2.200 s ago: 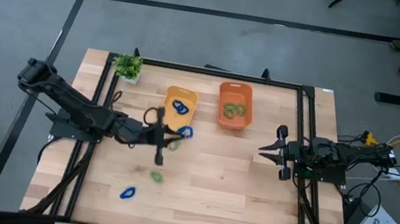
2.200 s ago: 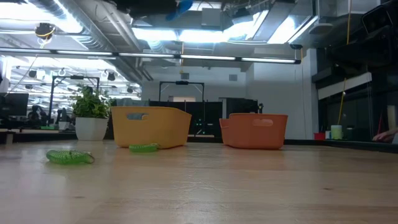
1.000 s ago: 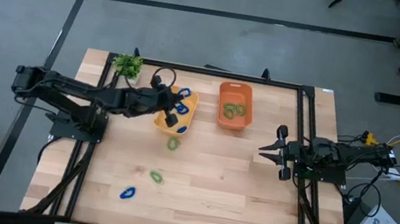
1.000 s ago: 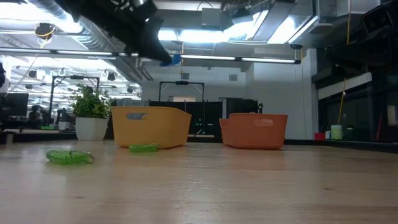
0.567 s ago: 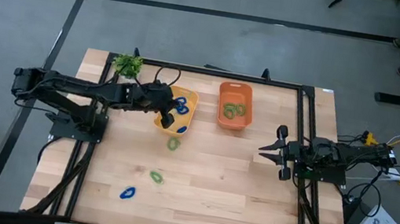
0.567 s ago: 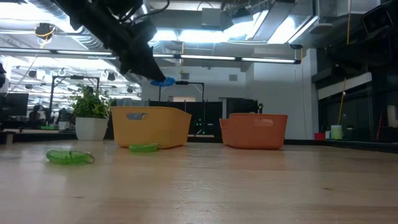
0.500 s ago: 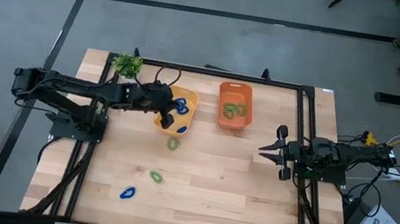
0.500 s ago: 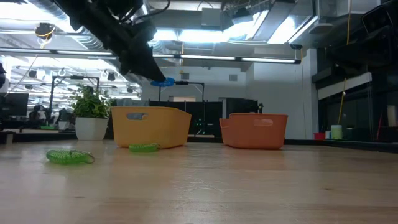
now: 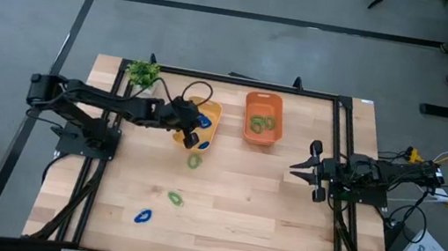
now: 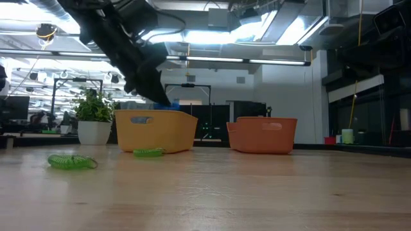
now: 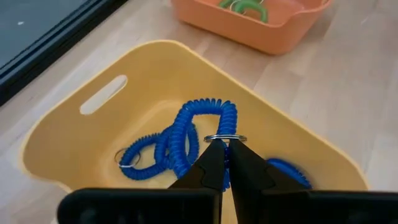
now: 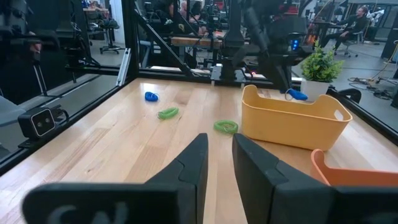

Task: Sort items
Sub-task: Put the blue keychain into the yellow bin

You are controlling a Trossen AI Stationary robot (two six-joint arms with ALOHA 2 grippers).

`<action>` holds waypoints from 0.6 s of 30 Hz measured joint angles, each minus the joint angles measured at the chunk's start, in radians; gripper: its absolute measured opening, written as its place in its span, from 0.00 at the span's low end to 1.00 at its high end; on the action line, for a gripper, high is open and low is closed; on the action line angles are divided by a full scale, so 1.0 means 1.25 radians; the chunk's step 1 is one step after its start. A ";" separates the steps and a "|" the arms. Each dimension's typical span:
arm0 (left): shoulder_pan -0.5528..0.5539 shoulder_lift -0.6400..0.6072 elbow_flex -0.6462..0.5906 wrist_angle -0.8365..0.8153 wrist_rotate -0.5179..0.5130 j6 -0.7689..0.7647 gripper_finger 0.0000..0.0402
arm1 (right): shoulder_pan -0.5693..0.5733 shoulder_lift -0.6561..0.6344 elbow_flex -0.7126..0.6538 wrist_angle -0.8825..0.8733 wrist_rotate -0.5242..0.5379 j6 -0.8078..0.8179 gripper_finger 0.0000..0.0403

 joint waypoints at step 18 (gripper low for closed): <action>0.000 0.003 0.000 0.011 -0.087 0.048 0.13 | 0.000 0.000 0.000 0.000 0.000 -0.001 0.19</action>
